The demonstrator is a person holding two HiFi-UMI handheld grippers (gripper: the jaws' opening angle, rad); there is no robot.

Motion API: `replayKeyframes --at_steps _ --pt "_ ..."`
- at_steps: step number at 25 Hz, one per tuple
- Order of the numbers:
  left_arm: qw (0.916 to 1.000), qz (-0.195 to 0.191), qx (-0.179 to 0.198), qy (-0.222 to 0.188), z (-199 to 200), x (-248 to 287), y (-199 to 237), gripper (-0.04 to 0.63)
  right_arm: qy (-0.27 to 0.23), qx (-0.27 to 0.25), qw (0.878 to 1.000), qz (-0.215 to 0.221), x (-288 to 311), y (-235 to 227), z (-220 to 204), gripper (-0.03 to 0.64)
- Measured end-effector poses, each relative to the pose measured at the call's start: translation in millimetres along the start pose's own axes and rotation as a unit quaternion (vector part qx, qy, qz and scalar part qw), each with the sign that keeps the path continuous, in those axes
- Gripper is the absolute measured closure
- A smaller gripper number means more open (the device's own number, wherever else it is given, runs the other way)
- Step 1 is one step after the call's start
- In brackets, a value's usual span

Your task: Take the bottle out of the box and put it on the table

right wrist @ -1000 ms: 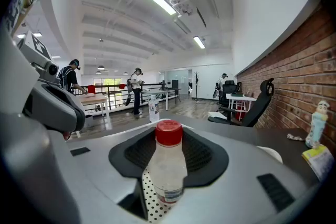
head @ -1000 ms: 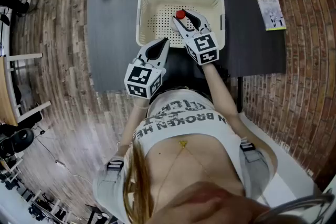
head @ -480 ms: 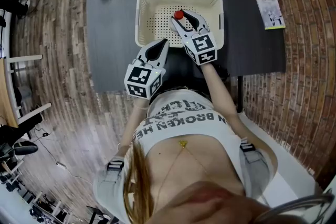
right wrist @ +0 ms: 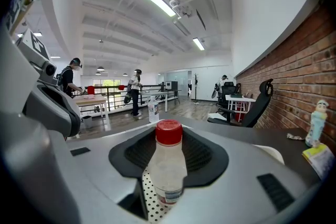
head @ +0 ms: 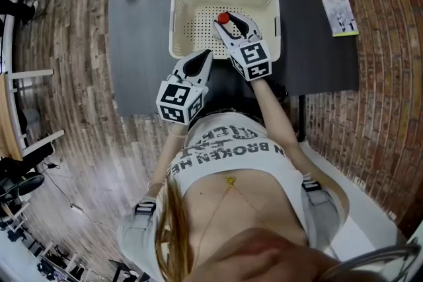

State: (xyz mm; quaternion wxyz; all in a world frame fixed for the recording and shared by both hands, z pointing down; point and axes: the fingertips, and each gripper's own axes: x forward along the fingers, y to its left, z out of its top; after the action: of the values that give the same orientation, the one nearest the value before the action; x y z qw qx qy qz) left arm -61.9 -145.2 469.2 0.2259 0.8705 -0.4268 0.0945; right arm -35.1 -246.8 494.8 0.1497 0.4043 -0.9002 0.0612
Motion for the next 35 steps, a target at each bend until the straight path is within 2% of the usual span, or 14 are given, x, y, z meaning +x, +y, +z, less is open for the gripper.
replayKeyframes --at_steps 16,27,35 --pt "1.0 0.003 0.007 -0.003 -1 -10 -7 0.595 0.007 -0.001 1.0 0.009 -7 -3 7 0.468" --pt "0.9999 0.008 0.007 -0.005 -2 -14 -7 0.595 -0.024 -0.011 0.999 0.043 -39 3 67 0.468" --pt "0.9999 0.009 0.008 -0.005 -5 -15 -10 0.595 -0.046 -0.02 0.998 0.049 -65 5 110 0.468"
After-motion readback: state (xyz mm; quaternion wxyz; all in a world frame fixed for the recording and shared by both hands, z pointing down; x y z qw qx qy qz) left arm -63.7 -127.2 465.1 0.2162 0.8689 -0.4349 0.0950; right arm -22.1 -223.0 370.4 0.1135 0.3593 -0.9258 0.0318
